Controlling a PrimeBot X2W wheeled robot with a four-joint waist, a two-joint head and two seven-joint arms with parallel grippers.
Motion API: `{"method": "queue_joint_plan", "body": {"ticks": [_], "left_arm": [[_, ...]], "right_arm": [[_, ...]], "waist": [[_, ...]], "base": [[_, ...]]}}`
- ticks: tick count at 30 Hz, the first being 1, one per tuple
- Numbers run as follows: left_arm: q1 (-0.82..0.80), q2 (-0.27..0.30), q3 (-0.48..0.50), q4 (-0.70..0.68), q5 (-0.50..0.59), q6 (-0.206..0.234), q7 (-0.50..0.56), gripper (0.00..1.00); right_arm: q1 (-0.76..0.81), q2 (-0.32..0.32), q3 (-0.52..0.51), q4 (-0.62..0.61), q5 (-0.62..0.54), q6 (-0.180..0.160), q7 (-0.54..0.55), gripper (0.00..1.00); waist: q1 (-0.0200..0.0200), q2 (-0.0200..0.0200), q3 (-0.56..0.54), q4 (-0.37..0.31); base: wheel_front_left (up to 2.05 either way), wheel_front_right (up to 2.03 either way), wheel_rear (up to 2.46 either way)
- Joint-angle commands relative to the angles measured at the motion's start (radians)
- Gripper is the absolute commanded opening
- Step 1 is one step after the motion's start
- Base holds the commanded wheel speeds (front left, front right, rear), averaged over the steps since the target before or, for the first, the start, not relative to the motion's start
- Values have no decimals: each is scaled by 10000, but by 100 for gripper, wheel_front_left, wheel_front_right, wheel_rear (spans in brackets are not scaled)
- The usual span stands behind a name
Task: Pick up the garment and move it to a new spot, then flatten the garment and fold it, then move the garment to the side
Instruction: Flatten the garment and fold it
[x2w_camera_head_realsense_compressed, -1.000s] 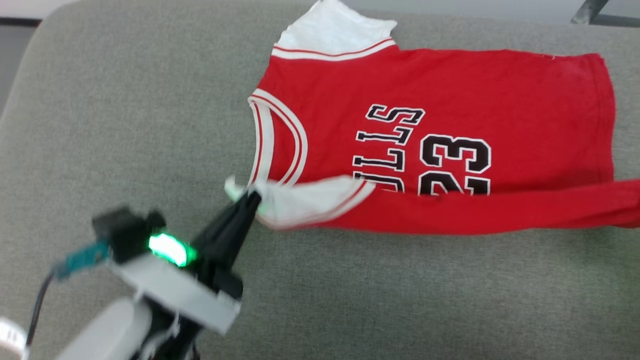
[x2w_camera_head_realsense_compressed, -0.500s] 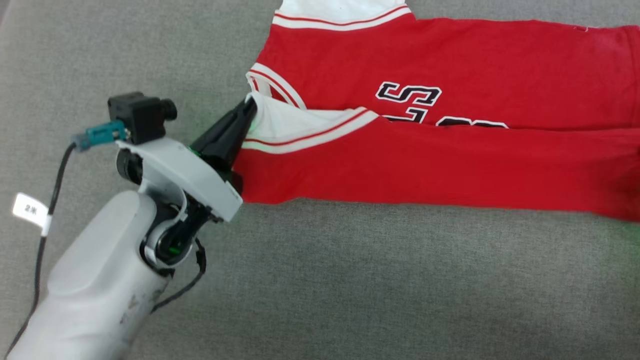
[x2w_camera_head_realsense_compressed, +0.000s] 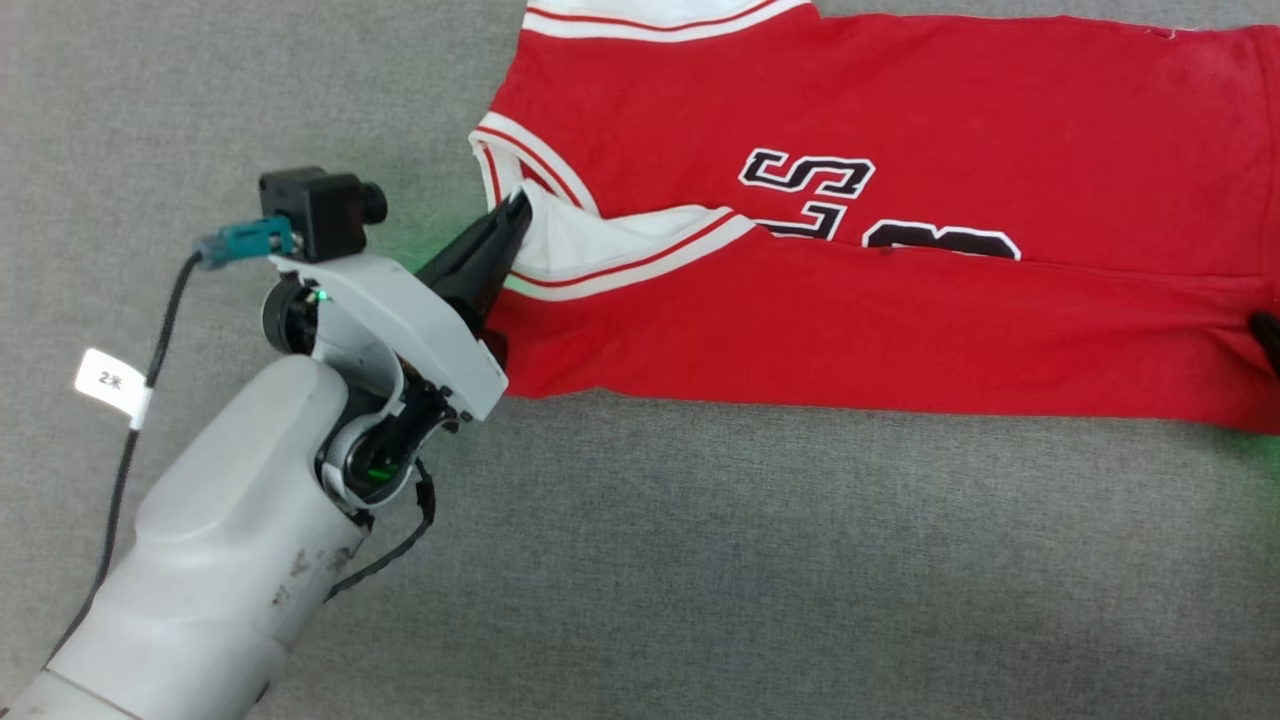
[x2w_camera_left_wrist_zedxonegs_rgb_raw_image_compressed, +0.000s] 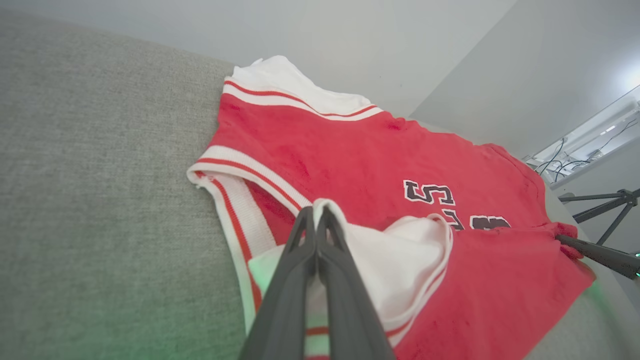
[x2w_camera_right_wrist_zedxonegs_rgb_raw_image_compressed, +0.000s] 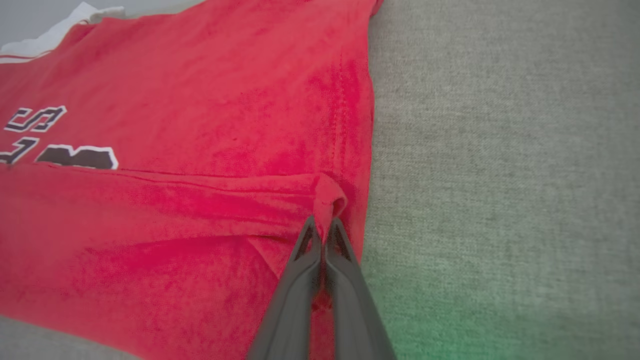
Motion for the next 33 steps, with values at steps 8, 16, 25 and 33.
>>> {"method": "queue_joint_plan", "body": {"ticks": [8, 16, 25, 33], "left_arm": [[-283, 45, -934, 883, -174, -23, -96, 18], [-410, -79, -1878, 1798, -440, -23, 243, 65], [-1162, 478, -2672, 1771, -364, -23, 402, 100], [-2076, 1412, -3362, 971, -237, -22, 2245, 100]], "right_arm": [[-389, 66, 319, 569, -118, -11, -336, 0], [-493, 47, 579, 1107, -24, -11, -447, 7], [-216, -76, 520, 1260, -396, -11, -956, 100], [207, -125, -68, 851, -830, -11, -1314, 100]], "waist": [[0, 0, -345, -29], [0, 0, -662, -51], [0, 0, -1469, 122], [0, 0, -2197, 391]], "base": [[0, 0, 0], [0, 0, 0], [0, 0, 0], [0, 0, 0]]}}
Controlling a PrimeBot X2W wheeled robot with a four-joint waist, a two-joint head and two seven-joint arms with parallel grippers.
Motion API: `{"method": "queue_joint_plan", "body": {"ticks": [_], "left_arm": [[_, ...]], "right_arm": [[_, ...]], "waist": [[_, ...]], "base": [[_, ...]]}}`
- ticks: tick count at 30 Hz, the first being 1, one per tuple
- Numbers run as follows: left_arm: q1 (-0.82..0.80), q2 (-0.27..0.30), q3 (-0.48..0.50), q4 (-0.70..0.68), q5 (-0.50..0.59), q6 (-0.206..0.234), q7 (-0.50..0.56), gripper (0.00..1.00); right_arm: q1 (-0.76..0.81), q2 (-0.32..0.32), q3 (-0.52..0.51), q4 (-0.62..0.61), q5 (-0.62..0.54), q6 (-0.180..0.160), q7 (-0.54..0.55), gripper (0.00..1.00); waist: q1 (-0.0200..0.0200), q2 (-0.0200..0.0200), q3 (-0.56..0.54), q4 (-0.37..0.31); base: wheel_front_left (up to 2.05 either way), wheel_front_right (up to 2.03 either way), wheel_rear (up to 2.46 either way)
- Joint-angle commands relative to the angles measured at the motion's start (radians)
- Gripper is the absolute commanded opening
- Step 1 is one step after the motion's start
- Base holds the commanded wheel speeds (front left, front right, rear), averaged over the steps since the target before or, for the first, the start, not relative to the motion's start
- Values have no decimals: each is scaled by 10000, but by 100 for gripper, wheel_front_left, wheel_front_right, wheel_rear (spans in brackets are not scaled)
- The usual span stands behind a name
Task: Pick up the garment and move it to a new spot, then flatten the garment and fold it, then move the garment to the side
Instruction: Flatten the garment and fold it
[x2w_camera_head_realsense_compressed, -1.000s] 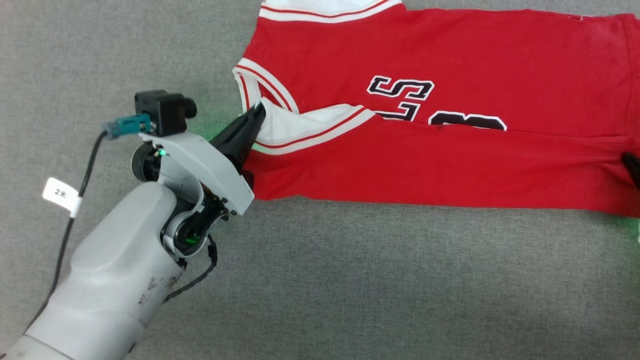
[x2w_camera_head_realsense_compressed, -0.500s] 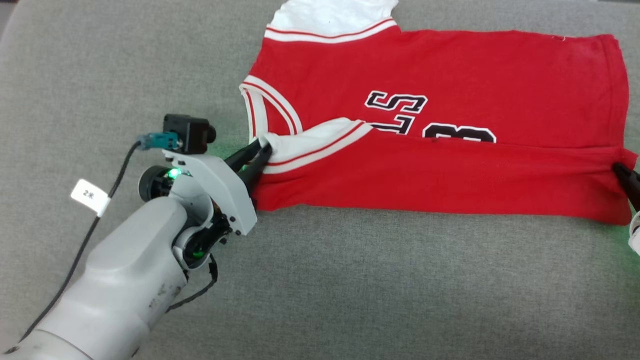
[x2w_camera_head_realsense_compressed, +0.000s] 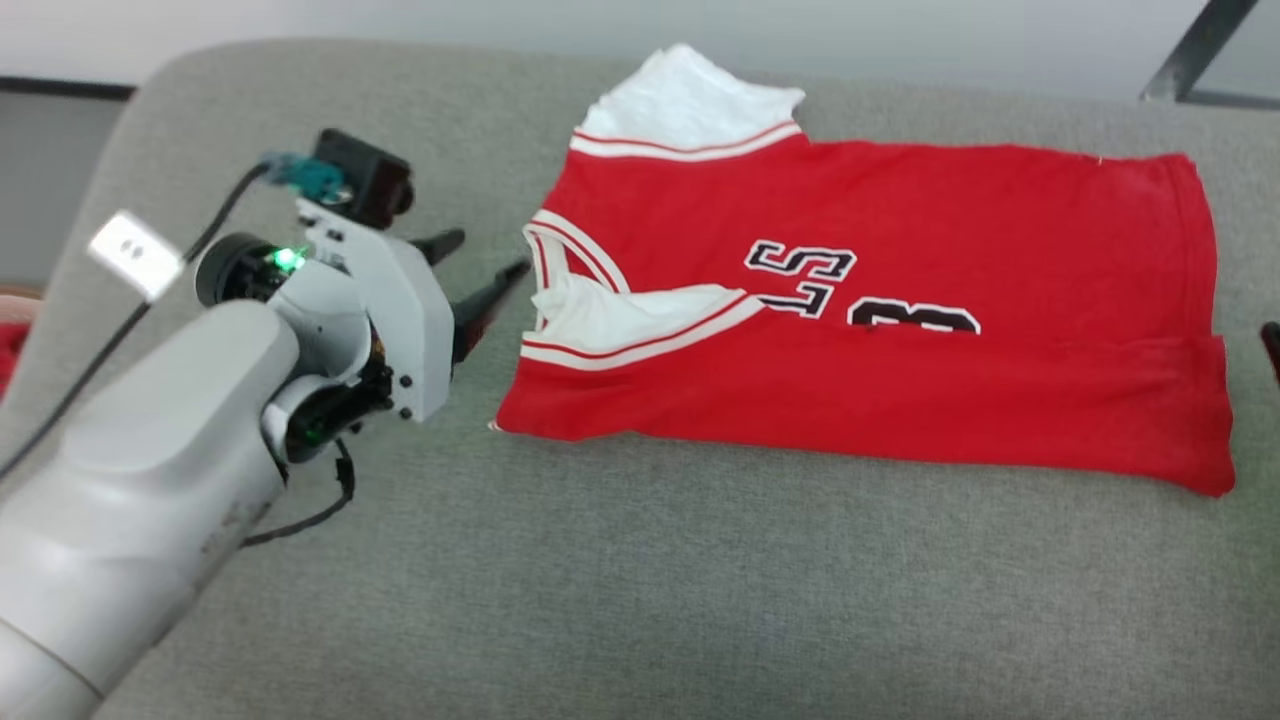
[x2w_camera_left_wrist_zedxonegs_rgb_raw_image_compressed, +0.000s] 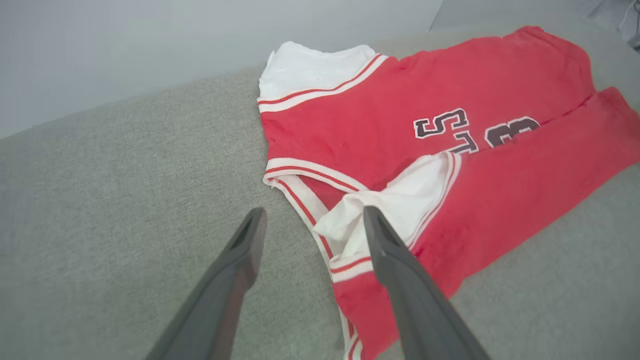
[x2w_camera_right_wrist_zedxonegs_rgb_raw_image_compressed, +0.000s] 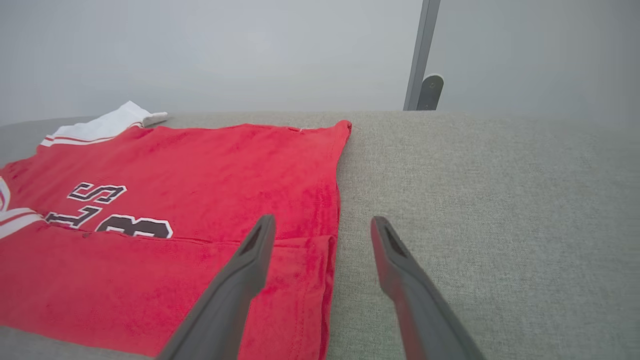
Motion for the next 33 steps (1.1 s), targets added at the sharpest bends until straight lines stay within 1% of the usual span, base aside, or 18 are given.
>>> {"method": "queue_joint_plan", "body": {"ticks": [1, 3, 5, 9, 10, 12, 15, 19, 21, 28, 33], "left_arm": [[-164, 142, -220, -158, 85, -16, 533, 100], [-439, 307, -397, -449, -23, 92, 1468, 100], [-545, 392, -555, -765, -375, 211, 2583, 100], [-779, 649, -911, -1318, -1196, 737, 5146, 100], [-792, 679, -958, -1461, -1422, 892, 5669, 100], [-817, 696, -903, -1689, -1820, 1230, 6312, 100], [-824, 707, -858, -1764, -2064, 1587, 6686, 100], [-750, 634, -673, -1541, -2384, 1792, 6761, 100], [-716, 626, -585, -1384, -2479, 1807, 6730, 100], [-456, 447, -481, -1027, -2947, 1601, 6882, 100], [-215, 300, -583, -772, -2975, 1633, 6822, 100]], "right_arm": [[182, -2, -155, -111, -167, -11, -54, 100], [285, 50, -300, -342, -215, -11, -9, 100], [403, 87, -448, -582, -268, -11, 62, 100], [464, 242, -614, -1050, -342, -11, 256, 100], [448, 289, -610, -1163, -376, -11, 284, 100], [392, 384, -574, -1359, -437, -11, 368, 100], [281, 487, -499, -1606, -456, -11, 482, 100], [145, 543, -479, -1818, -489, -11, 572, 100], [100, 566, -508, -1876, -513, -11, 570, 100], [-28, 580, -643, -1985, -511, -11, 527, 100], [-56, 666, -673, -2013, -537, -11, 500, 100]], "waist": [[0, 0, -371, 227], [0, 0, -443, 275], [0, 0, -464, 307], [0, 0, -342, 257], [0, 0, -280, 214], [0, 0, -116, 104], [0, 0, 199, -106], [0, 0, 649, -400], [0, 0, 849, -535], [0, 0, 1210, -767], [0, 0, 1349, -850]], "base": [[0, 0, 0], [0, 0, 0], [0, 0, 0], [0, 0, 0], [0, 0, 0], [0, 0, 0], [0, 0, 0], [0, 0, 0], [0, 0, 0], [0, 0, 0], [0, 0, 0]]}}
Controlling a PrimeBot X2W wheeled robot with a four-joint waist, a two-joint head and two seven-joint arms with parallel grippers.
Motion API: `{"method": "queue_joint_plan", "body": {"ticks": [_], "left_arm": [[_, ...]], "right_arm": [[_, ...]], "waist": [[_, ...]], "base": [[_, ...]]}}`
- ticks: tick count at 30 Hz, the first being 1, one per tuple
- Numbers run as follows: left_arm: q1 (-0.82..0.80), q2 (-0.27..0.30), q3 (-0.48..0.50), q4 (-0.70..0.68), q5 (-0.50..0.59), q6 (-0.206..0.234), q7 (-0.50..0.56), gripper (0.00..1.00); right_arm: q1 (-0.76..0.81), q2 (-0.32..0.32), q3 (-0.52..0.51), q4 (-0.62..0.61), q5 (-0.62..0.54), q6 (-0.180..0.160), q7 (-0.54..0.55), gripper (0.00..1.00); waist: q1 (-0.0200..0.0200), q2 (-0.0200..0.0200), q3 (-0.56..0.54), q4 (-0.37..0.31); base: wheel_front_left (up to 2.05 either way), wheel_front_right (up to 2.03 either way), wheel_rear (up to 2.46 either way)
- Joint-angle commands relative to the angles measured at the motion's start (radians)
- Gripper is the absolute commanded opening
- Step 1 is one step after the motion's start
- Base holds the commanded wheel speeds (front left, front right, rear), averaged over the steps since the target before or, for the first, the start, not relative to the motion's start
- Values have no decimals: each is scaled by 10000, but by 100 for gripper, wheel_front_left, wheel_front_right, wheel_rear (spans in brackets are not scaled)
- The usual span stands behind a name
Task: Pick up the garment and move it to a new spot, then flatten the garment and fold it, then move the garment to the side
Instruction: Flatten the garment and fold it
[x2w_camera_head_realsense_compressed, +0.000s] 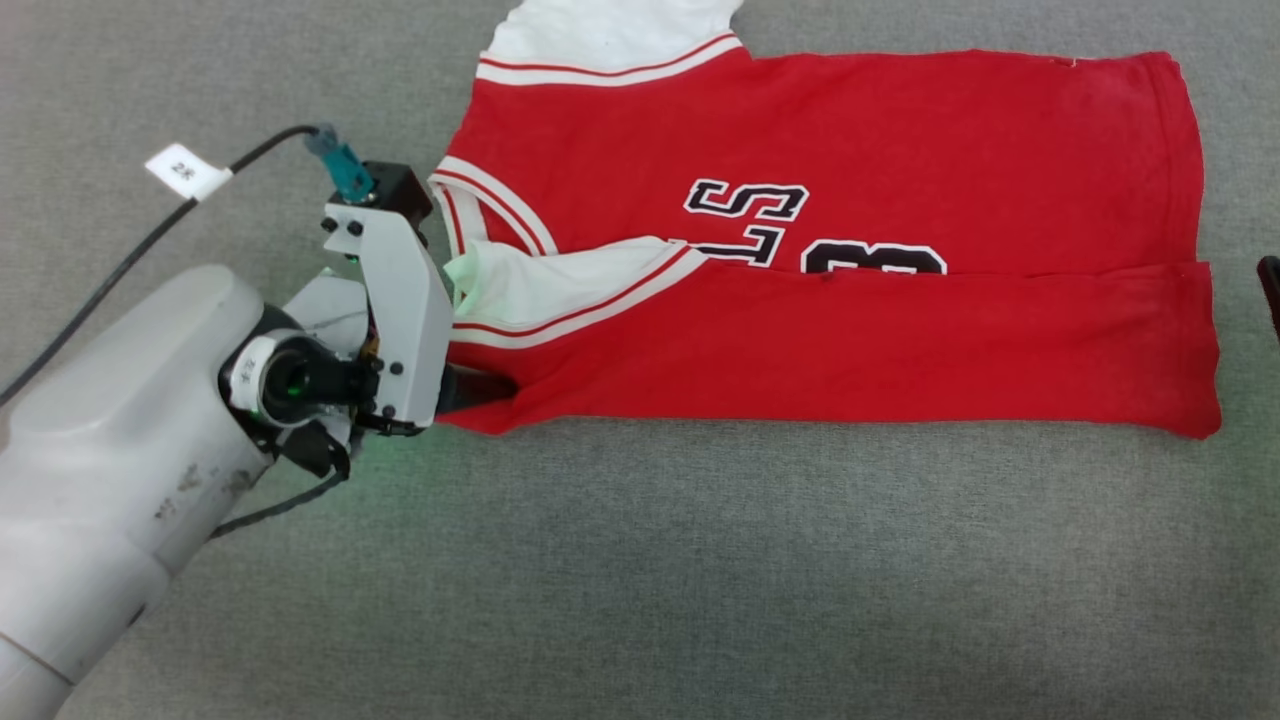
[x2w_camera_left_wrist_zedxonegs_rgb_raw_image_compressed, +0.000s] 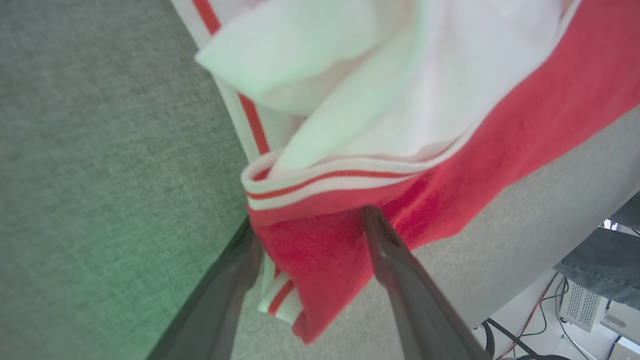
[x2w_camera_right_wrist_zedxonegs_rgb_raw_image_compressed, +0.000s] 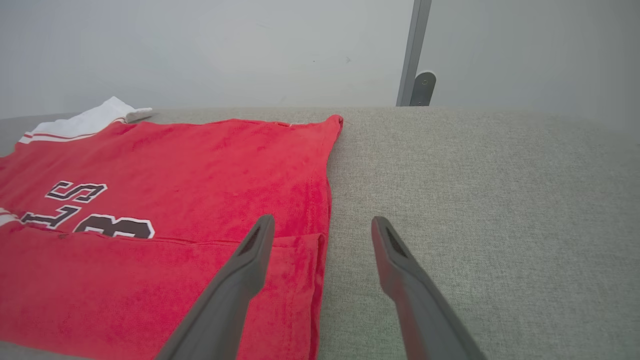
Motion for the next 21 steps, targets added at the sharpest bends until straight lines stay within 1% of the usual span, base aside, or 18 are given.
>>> {"method": "queue_joint_plan", "body": {"ticks": [1, 2, 3, 4, 5, 6, 8, 10, 18, 21], "left_arm": [[387, -219, -151, 175, -67, -26, -91, 100], [441, -265, -136, 227, -124, -35, -109, 87], [478, -320, -148, 263, -106, -80, -127, 53], [502, -371, -152, 276, -98, -137, -160, 42], [504, -401, -133, 301, -73, -209, -249, 5], [522, -430, -106, 332, -88, -250, -296, 0], [545, -460, -90, 358, -140, -355, -307, 0], [516, -411, -28, 394, -120, -442, -404, 0], [430, -475, 2, 394, -39, -656, -572, 0], [359, -552, 7, 335, 19, -700, -647, 0]], "right_arm": [[-74, 84, 22, -16, -34, -11, -33, 100], [-92, 107, 50, -12, -28, -11, -31, 100], [-108, 120, 84, 2, -23, -11, -25, 100], [-120, 126, 120, 14, -20, -11, 1, 100], [-136, 122, 154, 27, -14, -11, 36, 100], [-143, 91, 210, 44, -12, -11, 83, 100], [-136, -30, 359, 70, 38, -11, 258, 100], [-139, -220, 588, 103, 77, -11, 686, 100], [-422, -1345, 1807, 134, 617, -11, 3611, 100], [-789, -1524, 2008, 307, 798, -11, 4340, 100]], "waist": [[0, -1, 106, -90], [0, -1, 126, -105], [0, -1, 138, -121], [0, -1, 149, -135], [0, -1, 160, -150], [0, -1, 165, -166], [0, -1, 156, -188], [0, -1, 140, -198], [0, -1, 178, -84], [0, -1, 295, -1]], "base": [[0, 0, 0], [0, 0, 0], [0, 0, 0], [0, 0, 0], [0, 0, 0], [0, 0, 0], [0, 0, 0], [0, 0, 0], [0, 0, 0], [0, 0, 0]]}}
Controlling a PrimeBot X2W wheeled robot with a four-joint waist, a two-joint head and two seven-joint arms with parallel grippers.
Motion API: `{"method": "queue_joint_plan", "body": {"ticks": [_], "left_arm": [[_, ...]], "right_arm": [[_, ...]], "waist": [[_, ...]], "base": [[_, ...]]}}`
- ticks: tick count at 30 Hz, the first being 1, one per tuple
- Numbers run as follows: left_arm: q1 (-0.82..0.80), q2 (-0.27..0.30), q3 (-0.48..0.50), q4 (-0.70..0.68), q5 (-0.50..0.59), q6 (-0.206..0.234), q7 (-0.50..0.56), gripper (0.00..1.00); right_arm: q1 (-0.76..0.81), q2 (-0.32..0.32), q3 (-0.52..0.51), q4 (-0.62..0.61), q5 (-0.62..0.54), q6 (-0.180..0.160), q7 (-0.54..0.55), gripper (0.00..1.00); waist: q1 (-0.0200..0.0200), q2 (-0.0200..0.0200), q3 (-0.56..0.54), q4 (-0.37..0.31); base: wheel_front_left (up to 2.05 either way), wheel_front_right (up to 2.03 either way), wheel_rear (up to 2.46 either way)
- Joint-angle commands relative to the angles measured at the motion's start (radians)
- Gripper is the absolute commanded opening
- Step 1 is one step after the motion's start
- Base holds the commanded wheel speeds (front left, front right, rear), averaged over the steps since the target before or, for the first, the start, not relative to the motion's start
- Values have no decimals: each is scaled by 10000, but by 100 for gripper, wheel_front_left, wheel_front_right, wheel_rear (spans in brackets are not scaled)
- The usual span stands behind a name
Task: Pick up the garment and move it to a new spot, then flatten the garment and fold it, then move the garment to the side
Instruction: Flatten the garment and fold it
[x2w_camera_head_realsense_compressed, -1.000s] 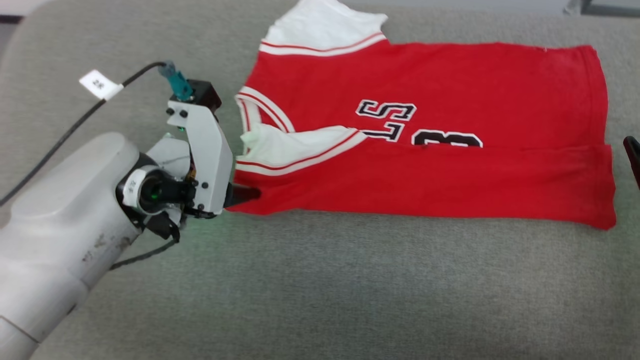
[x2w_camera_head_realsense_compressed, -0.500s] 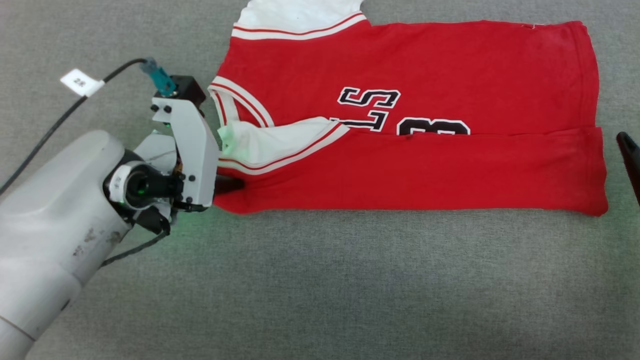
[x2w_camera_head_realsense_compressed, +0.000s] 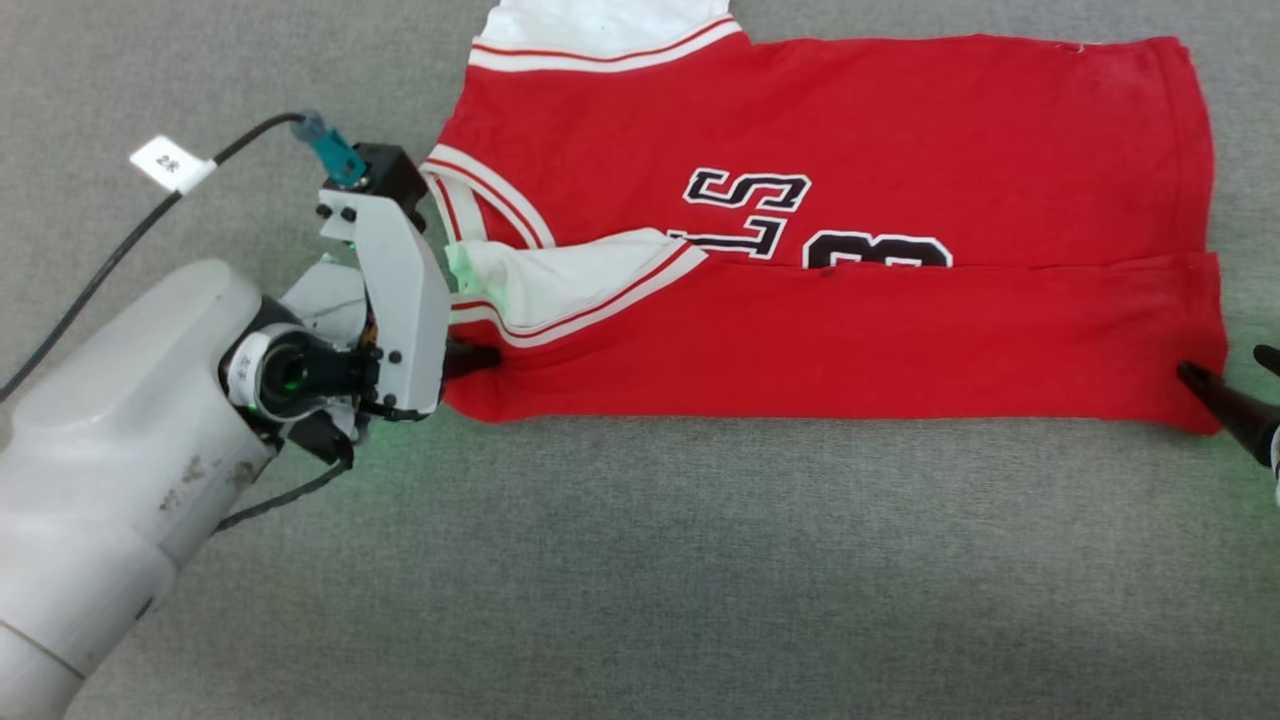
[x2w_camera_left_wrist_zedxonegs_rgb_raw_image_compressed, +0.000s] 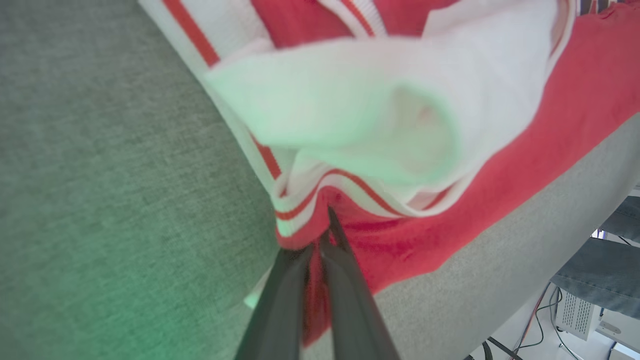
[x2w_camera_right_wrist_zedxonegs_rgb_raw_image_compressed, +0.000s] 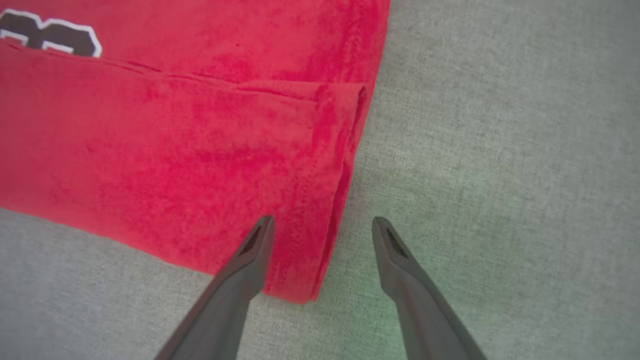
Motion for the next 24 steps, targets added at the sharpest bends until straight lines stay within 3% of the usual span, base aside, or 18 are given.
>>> {"method": "queue_joint_plan", "body": {"ticks": [1, 8, 9, 10, 11, 12, 24], "left_arm": [[303, -365, -217, -11, 87, -36, -10, 0], [198, -595, -255, -5, 186, -173, -161, 0], [205, -617, -258, 4, 209, -177, -172, 0], [202, -628, -257, 22, 225, -200, -205, 0], [208, -638, -259, 38, 241, -219, -219, 0], [212, -648, -263, 47, 246, -231, -239, 0], [722, -465, -17, 75, 10, -535, -846, 0]], "right_arm": [[-170, -72, 72, 82, -25, -11, 101, 100], [-539, -114, 707, 948, -140, -11, 781, 100], [-495, -85, 836, 1007, -66, -9, 844, 87], [-467, -73, 974, 1020, -14, 0, 880, 47], [-436, -70, 1029, 1039, 44, 0, 859, 34], [-407, -66, 1057, 1061, 65, 0, 829, 1], [47, -378, 1044, 1232, 397, -6, 415, 0]], "waist": [[0, 0, 88, 81], [0, 0, 251, 313], [0, 0, 252, 333], [0, 0, 253, 342], [0, 0, 245, 350], [0, 0, 231, 360], [0, 0, -582, 340]], "base": [[0, 0, 0], [0, 0, 0], [0, 0, 0], [0, 0, 0], [0, 0, 0], [0, 0, 0], [0, 0, 0]]}}
